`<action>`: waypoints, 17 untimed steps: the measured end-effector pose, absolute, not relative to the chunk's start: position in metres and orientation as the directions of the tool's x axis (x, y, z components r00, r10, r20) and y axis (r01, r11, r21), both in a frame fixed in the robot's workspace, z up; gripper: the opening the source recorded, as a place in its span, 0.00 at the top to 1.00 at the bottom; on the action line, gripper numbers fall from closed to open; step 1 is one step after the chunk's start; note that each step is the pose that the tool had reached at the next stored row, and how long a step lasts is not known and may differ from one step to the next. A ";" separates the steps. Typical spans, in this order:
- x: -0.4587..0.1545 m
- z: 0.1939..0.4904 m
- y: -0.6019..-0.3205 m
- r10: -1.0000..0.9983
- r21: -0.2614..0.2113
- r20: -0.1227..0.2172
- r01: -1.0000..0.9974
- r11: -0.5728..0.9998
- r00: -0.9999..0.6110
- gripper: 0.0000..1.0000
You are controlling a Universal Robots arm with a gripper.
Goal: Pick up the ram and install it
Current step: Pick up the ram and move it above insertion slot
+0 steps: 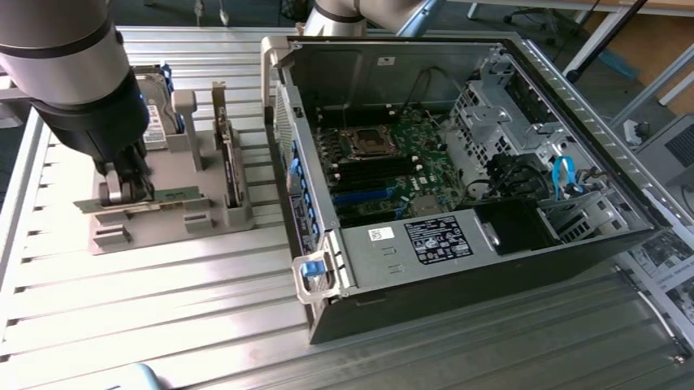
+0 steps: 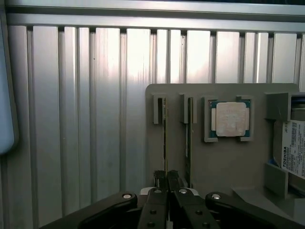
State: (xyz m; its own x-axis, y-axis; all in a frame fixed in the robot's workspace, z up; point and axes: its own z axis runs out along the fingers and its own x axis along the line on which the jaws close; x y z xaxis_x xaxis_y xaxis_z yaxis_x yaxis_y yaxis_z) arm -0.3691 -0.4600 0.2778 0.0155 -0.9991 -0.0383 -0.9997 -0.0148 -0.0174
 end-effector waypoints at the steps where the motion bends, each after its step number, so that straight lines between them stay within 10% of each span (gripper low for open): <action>1: -0.369 0.279 -0.460 -0.999 -0.017 -0.038 -1.000 -0.015 0.016 0.88; 17: -0.369 0.290 -0.460 -0.999 -0.017 -0.038 -1.000 -0.015 0.016 0.88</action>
